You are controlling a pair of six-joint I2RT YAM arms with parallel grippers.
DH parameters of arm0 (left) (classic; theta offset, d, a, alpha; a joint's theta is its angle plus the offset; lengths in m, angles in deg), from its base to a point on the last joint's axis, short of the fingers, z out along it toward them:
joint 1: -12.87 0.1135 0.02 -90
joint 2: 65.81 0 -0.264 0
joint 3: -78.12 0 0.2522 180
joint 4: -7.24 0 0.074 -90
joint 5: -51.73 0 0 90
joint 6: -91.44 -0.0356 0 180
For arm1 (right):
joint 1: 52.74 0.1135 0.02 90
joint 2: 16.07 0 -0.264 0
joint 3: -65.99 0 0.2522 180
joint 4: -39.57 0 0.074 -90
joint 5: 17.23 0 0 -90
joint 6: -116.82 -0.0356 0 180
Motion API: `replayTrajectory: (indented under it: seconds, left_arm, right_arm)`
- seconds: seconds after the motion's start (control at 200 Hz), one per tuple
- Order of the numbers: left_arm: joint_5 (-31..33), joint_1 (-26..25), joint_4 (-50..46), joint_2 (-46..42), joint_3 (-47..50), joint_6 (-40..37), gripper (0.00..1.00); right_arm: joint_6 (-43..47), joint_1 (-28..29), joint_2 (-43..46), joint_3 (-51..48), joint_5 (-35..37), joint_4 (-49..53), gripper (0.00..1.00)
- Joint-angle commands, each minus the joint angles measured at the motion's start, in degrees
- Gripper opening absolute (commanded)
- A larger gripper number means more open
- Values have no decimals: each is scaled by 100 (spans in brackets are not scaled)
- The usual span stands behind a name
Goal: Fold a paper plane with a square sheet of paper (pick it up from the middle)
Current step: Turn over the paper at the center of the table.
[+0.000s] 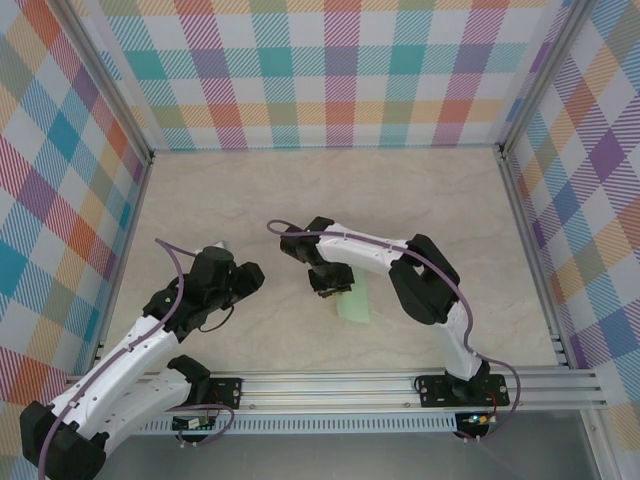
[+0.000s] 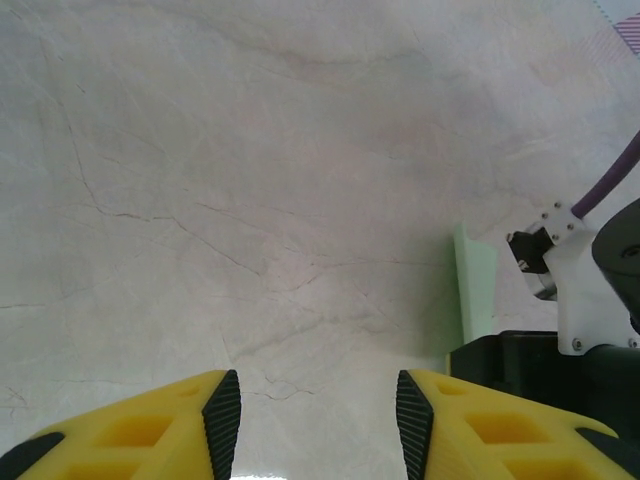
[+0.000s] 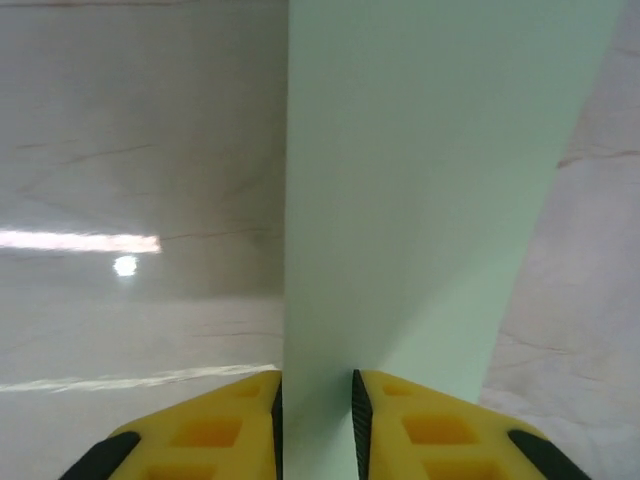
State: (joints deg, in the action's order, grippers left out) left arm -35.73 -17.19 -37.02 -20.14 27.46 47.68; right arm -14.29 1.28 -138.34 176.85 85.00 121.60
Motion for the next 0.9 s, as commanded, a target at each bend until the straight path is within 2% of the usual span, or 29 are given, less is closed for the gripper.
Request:
replayTrajectory:
  seconds: [0.0, 0.125, 0.205, 0.34, 0.455, 0.61, 0.785, 0.895]
  left_arm:
    - [-187, 62, -95, 2, 34, -81, 49]
    - [-736, 66, 343, 193, 121, -129, 53]
    - [-1254, 62, 805, 489, 197, -130, 54]
    - [-2095, -76, 1816, 1369, 137, -80, 48]
    - [-2231, -377, 2043, 2246, -286, -202, 41]
    - [-2141, -792, 2240, 3198, -824, -218, 35]
    - [-1815, -1188, 2067, 3678, -1148, -430, 35]
    - [-1489, -1472, 1799, 3821, -1253, -696, 40]
  right_arm:
    - [1, -22, 556, 23, -921, -771, 36]
    - [16, -130, 1703, -957, -1100, -1699, 46]
    - [-45, -357, 2490, -1921, -1167, -2222, 52]
    - [-311, -1124, 3818, -3763, -1651, -3318, 53]
    - [-443, -1807, 4649, -4971, -2391, -4240, 55]
    - [-432, -2352, 4724, -5617, -3225, -4938, 56]
    - [-235, -2544, 4072, -5528, -3797, -5298, 53]
    - [-127, -2606, 3668, -5398, -3945, -5388, 52]
